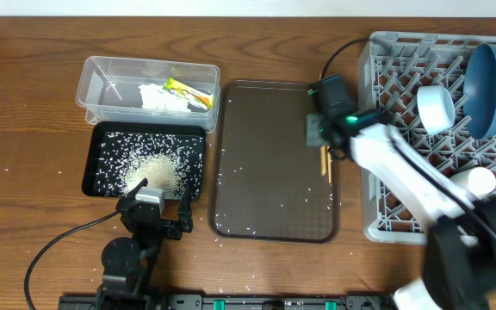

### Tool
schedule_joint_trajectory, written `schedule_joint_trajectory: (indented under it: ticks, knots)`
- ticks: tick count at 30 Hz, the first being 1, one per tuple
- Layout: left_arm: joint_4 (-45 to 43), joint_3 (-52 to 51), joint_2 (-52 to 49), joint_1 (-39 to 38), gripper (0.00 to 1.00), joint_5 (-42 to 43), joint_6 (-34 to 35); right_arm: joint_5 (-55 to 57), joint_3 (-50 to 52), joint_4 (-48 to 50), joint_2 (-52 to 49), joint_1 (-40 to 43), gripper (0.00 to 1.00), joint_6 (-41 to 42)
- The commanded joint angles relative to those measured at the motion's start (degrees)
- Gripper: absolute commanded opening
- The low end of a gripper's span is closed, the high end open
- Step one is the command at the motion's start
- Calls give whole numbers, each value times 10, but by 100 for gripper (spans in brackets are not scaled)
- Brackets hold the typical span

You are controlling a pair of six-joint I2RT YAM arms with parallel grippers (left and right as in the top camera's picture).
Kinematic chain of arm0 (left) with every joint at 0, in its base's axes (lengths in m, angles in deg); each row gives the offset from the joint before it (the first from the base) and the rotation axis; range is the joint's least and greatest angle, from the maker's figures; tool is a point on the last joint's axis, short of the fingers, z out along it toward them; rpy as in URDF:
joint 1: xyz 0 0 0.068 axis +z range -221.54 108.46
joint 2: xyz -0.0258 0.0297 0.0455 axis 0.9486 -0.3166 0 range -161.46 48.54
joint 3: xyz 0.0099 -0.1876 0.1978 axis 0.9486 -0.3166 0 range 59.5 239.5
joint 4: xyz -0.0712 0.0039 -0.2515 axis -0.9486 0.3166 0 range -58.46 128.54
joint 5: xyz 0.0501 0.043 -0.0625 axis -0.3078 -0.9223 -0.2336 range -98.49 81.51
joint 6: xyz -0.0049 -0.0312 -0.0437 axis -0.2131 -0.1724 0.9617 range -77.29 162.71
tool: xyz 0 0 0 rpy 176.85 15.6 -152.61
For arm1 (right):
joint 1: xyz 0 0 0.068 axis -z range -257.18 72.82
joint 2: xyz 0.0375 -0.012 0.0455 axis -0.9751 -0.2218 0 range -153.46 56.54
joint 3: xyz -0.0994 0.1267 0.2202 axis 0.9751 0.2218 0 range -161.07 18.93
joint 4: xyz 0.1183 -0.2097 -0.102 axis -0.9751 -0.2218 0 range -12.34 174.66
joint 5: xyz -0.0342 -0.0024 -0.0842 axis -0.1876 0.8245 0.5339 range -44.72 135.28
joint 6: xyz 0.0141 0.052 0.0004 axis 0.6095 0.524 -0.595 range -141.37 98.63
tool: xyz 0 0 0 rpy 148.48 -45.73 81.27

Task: Sort waste into correct bins and load items into the dishwasher rack
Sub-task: 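Close the right gripper on the chopsticks and lift them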

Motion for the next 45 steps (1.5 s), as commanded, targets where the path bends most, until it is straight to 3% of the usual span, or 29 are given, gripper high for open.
schedule_joint_trajectory:
  ticks: [1,7,20,22,24,25,29,37,45]
  knots:
    - [4,-14,4,1,90,-7,-2,61,-5,-3,62,28,1,-92]
    - [4,-14,4,1,90,-7,-2,150,-3,0,66,101,1,-158]
    - [4,-14,4,1,91,-7,-2,59,-3,10,-22,166,1,-174]
    - [4,-14,4,1,91,-7,-2,61,-3,10,-34,166,8,-168]
    - [4,-14,4,1,90,-7,-2,67,-3,11,-38,166,30,-168]
    - [4,-14,4,1,90,-7,-2,69,-4,11,-38,166,33,-168]
    - [4,-14,4,1,90,-7,-2,61,-8,8,-5,158,34,-158]
    - [4,-14,4,1,91,-7,-2,-90,-8,-3,74,96,43,-144]
    - [4,-14,4,1,90,-7,-2,3,16,7,-18,13,46,-27]
